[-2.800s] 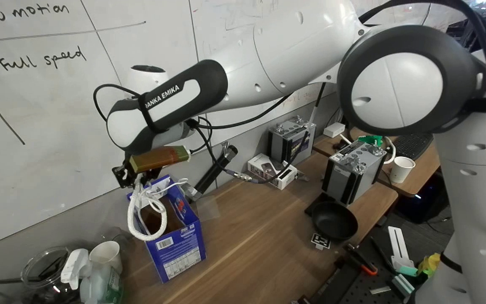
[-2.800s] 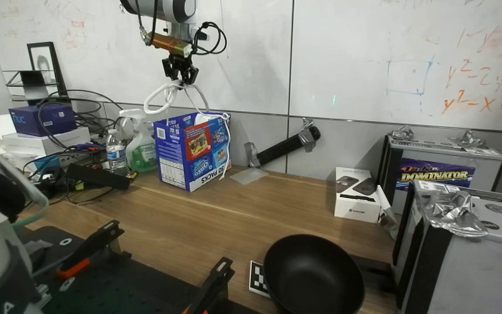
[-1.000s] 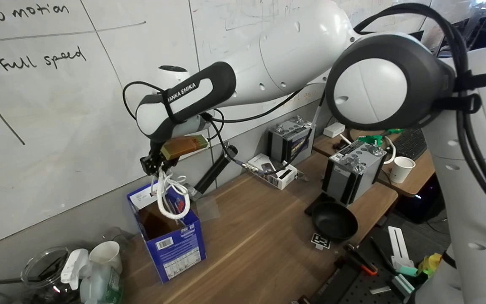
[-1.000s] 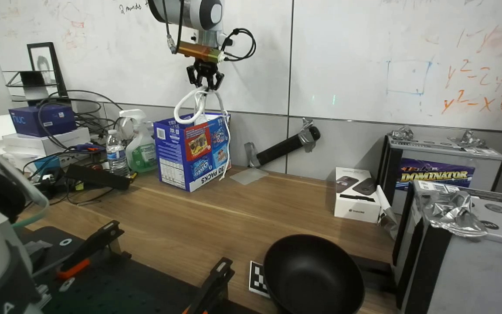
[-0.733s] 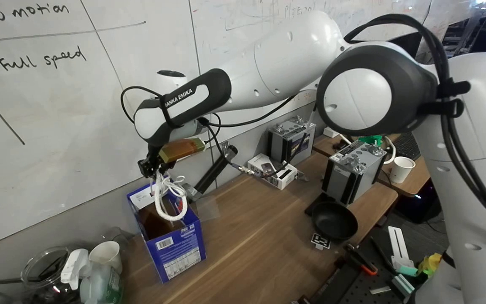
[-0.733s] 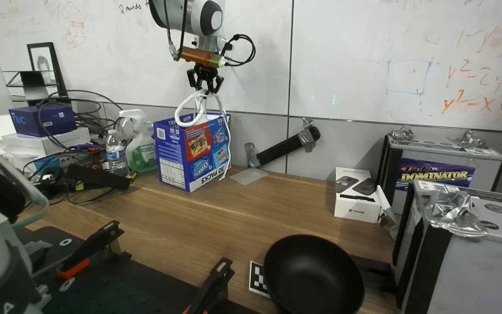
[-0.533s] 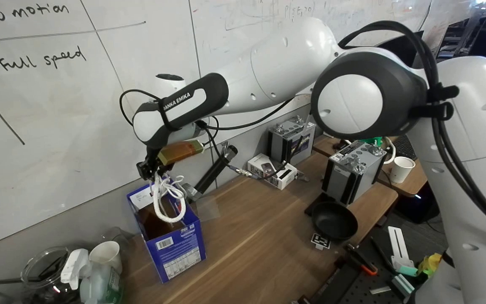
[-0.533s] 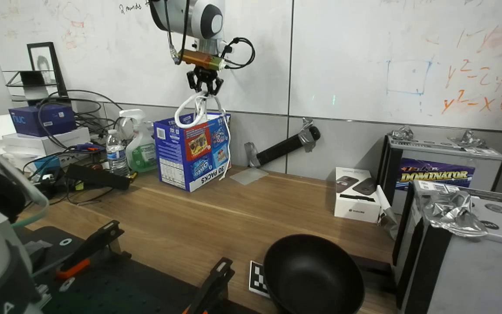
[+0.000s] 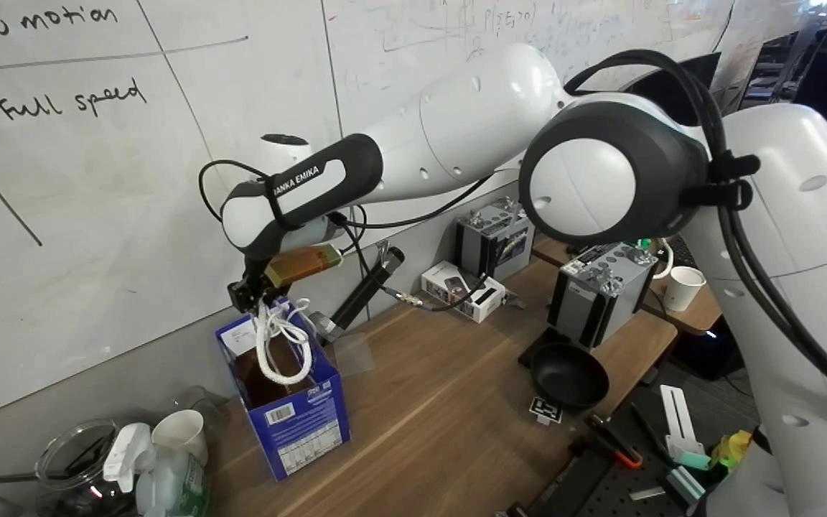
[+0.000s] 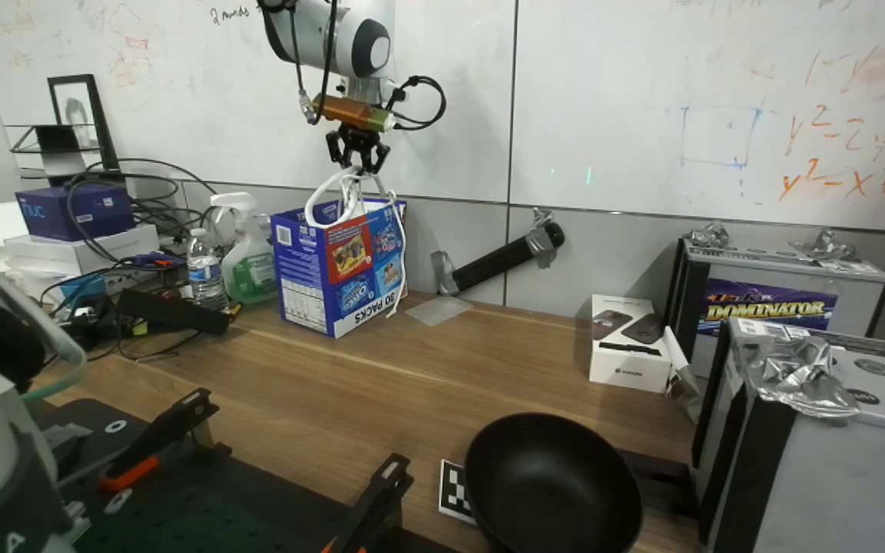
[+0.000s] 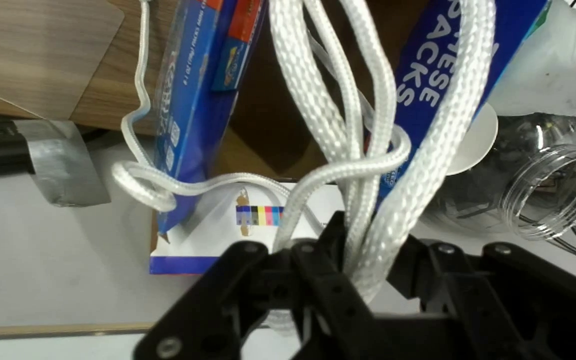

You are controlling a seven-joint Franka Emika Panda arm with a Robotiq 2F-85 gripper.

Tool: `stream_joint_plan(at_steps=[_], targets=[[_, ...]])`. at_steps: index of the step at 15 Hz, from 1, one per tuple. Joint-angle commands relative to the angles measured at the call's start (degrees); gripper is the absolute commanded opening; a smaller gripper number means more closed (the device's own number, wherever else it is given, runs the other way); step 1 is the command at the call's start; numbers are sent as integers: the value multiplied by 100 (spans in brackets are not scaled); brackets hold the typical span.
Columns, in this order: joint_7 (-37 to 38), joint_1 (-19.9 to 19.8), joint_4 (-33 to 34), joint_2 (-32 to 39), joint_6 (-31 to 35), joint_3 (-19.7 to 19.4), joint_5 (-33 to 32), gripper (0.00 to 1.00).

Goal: Pick up the ropes and put them into the blue box.

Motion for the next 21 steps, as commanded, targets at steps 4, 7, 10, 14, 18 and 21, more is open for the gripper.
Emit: stream_joint_plan(at_steps=[4, 7, 10, 14, 18, 21], targets=[[-44, 55, 203, 33, -109, 28, 34, 53], [18, 92, 113, -55, -123, -19, -10, 76], [200, 159, -23, -165, -119, -169, -143, 97], [319, 178, 206, 25, -310, -343, -321, 100], [586, 311, 586, 292, -605, -596, -640, 100], [631, 346, 927, 470, -780, -652, -760, 100]])
